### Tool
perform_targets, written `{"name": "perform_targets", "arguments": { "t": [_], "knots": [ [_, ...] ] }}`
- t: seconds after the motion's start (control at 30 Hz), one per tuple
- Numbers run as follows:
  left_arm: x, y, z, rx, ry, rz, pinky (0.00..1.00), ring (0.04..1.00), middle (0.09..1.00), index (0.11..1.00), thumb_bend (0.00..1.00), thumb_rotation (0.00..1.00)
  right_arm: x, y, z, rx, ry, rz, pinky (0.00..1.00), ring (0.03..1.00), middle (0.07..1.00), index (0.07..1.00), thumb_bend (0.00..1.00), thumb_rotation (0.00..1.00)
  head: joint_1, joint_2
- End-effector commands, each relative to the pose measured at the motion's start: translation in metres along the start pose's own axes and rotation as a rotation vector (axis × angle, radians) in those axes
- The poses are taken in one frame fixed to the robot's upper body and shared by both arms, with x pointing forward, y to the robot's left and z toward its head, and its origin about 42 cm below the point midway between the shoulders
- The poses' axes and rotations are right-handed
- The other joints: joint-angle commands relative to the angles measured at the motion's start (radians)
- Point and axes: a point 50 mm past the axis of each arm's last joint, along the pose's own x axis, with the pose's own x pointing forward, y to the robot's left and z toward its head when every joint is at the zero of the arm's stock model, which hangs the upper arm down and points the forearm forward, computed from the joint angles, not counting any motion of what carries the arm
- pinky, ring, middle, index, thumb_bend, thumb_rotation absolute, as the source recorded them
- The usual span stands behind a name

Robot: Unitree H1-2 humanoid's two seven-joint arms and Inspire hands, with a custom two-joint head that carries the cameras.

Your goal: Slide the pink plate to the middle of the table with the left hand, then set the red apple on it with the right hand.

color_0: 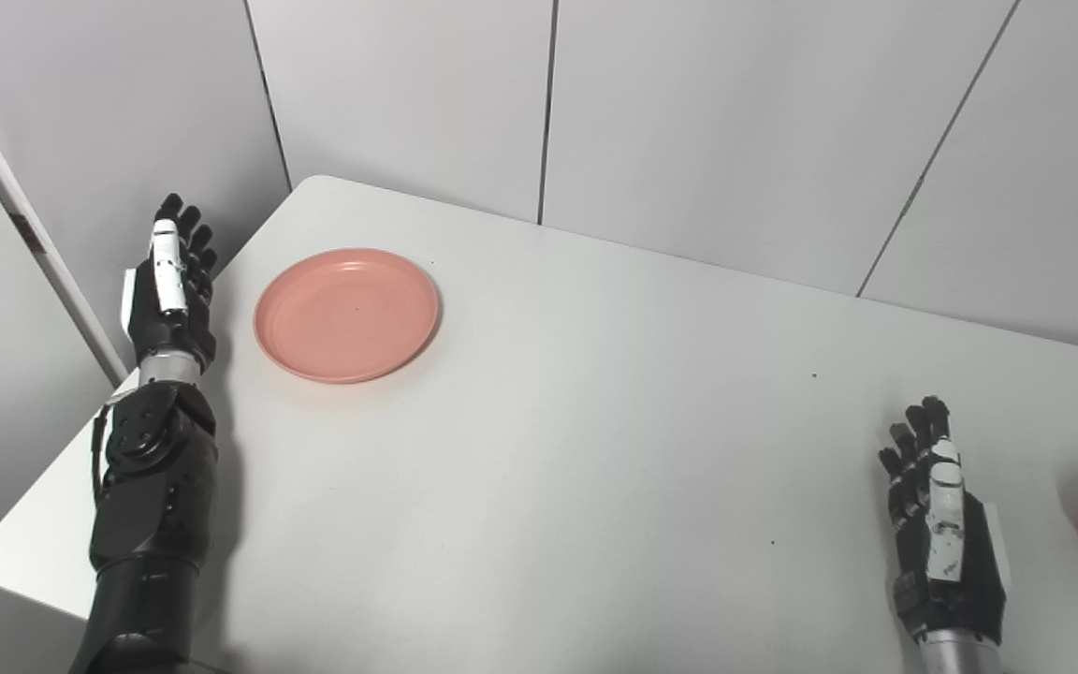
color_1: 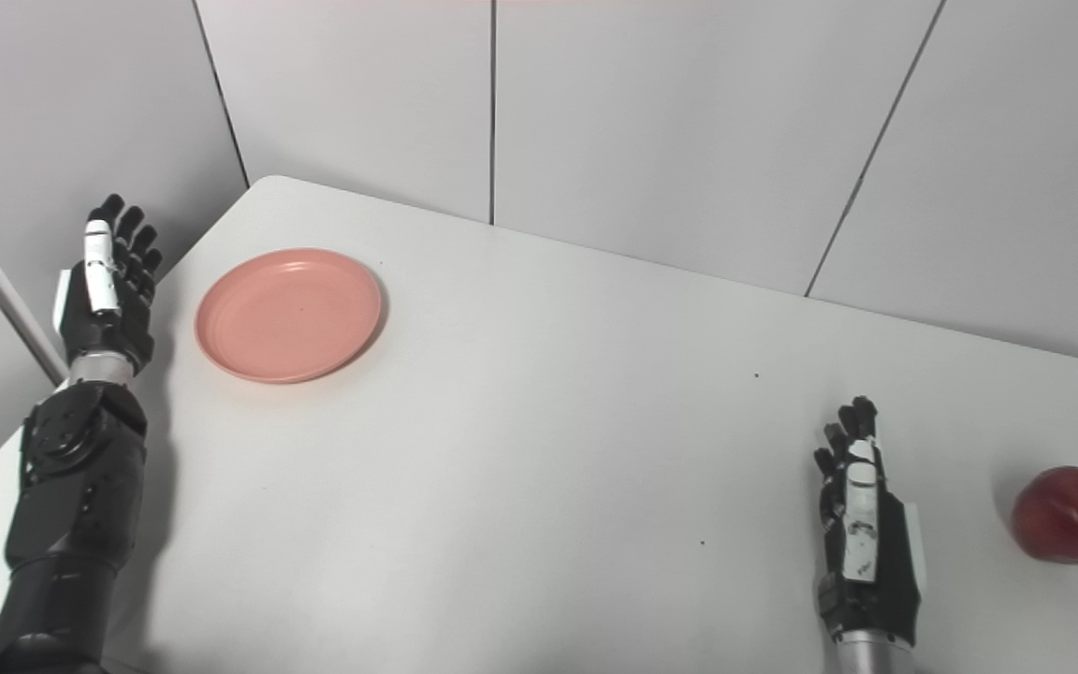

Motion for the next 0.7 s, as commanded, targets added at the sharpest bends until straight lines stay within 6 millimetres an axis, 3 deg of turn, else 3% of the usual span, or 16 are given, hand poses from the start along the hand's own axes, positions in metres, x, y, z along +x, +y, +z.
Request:
{"name": "perform_targets", "arguments": {
  "t": [0.0, 0.67],
  "knots": [
    [0.010, -0.003, 0.016, 0.006, -0.081, -0.017, 0.96, 0.955, 0.953, 0.931, 0.34, 1.00, 0.004, -0.001, 0.012, -0.018, -0.068, 0.014, 1.00, 1.000, 1.000, 1.000, 0.24, 1.00, 0.000, 0.000],
    [0.003, -0.009, -0.006, 0.045, -0.026, -0.071, 0.97, 0.965, 0.947, 0.915, 0.36, 1.00, 0.004, 0.001, 0.014, -0.008, -0.068, 0.006, 1.00, 1.000, 1.000, 1.000, 0.23, 1.00, -0.001, 0.006]
  ]
}}
